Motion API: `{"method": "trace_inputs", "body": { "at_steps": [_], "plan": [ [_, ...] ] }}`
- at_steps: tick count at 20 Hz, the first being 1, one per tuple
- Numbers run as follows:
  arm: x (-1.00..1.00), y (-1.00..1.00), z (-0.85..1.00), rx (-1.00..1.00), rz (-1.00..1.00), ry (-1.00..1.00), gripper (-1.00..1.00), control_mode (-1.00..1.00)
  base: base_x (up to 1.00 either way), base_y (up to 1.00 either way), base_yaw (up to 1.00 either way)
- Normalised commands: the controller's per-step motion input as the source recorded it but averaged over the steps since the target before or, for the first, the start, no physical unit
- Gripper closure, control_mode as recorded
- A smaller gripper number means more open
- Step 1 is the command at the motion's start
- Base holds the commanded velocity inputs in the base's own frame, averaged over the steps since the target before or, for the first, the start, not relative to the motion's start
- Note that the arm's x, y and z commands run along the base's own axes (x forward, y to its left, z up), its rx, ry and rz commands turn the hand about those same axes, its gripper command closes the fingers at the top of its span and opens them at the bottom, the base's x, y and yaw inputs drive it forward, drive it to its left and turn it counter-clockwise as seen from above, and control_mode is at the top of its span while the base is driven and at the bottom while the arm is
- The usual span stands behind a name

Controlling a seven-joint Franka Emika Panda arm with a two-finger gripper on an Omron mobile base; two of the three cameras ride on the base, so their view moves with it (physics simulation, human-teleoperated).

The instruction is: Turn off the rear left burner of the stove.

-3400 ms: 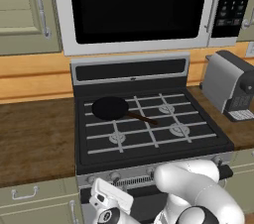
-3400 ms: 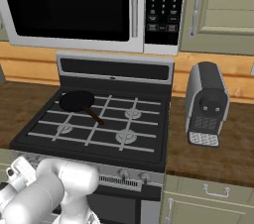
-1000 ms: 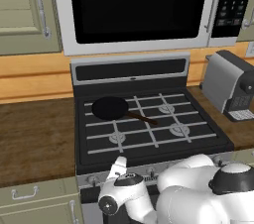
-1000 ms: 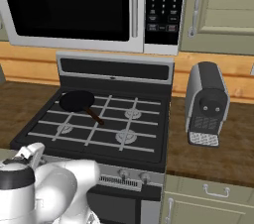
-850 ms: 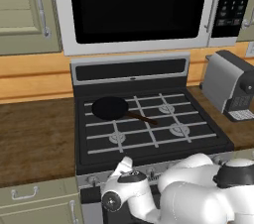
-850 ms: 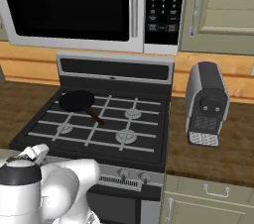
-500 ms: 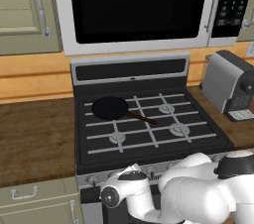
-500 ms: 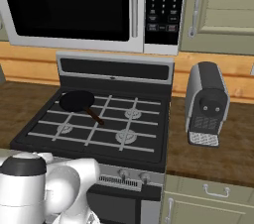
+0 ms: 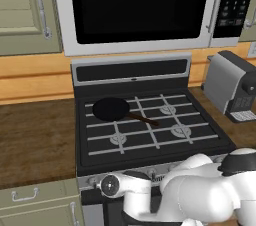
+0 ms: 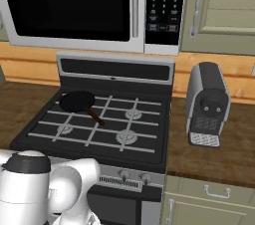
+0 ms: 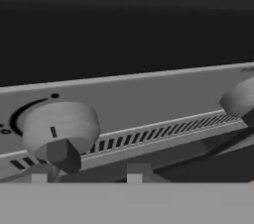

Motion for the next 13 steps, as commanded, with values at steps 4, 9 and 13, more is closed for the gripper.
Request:
{"method": "trace_inputs", "body": {
  "at_steps": [4,9,13],
  "plan": [
    [0.0,-0.23,0.29,0.68,-0.45,-0.11,1.0,-1.0,0.0,0.0,0.0],
    [0.0,-0.18,0.3,0.61,-0.49,-0.22,1.0,-1.0,0.0,0.0,0.0],
    [0.03,-0.09,0.26,0.49,-0.63,-0.28,1.0,-1.0,0.0,0.0,0.0]
  ]
}}
